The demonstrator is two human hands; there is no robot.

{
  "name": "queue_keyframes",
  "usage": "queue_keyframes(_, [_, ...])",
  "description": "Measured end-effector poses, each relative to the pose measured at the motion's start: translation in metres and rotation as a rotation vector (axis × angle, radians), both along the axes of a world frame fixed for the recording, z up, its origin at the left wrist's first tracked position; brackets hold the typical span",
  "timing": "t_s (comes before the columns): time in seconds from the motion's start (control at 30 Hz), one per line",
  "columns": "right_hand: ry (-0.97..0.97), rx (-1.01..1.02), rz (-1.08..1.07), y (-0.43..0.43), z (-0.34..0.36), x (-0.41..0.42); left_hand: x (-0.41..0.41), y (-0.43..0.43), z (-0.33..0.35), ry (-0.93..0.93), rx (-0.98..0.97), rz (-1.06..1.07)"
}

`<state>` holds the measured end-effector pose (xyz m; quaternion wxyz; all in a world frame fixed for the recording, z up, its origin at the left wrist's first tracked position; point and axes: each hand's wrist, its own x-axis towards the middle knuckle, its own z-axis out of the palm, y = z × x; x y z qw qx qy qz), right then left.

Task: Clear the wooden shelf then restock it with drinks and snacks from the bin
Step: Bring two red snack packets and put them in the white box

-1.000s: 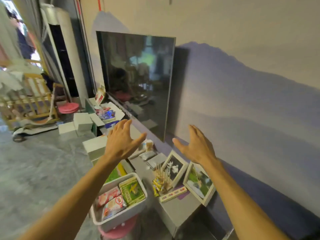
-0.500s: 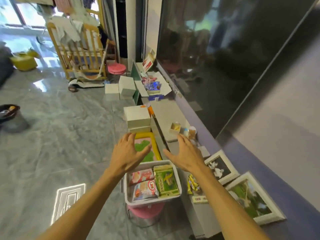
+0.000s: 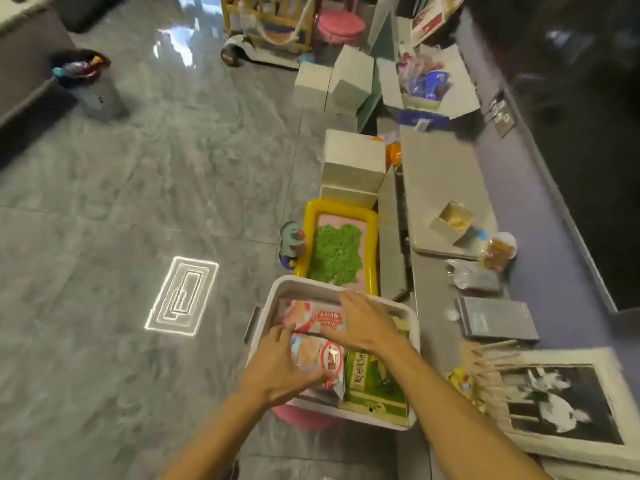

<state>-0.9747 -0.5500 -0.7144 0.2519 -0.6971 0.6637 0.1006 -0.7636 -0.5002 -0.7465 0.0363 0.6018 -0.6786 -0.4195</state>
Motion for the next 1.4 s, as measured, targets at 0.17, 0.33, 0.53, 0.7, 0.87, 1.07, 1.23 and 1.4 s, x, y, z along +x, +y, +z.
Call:
queue_keyframes(0.17, [-0.011,0.004,0.14,-0.026,-0.109,0.006,-0.007,-0.003,-0.091,-0.034,0.021,0.021])
queue_keyframes(0.33, [-0.028,0.008,0.194,-0.043,-0.17,0.005,-0.011,-0.004,-0.134,-0.075,0.098,-0.059])
queue_keyframes(0.53, [-0.101,0.004,0.214,-0.057,-0.194,-0.002,-0.006,-0.008,-0.158,-0.065,0.107,-0.113])
queue_keyframes(0.7, [-0.033,-0.016,0.319,-0.052,-0.206,-0.013,-0.008,-0.012,-0.166,-0.022,0.068,-0.094])
queue_keyframes(0.87, [-0.069,-0.08,0.275,-0.049,-0.196,-0.011,-0.005,-0.013,-0.159,-0.018,-0.039,-0.032])
queue_keyframes(1.07, [-0.181,-0.117,0.18,-0.045,-0.128,-0.023,0.006,-0.02,-0.104,0.016,-0.139,-0.029])
queue_keyframes(1.23, [-0.202,-0.221,0.083,-0.046,-0.016,-0.031,0.011,-0.037,0.0,0.061,-0.218,-0.075])
queue_keyframes(1.4, [-0.223,-0.363,-0.053,-0.043,0.138,-0.05,0.022,-0.056,0.148,0.11,-0.35,-0.113])
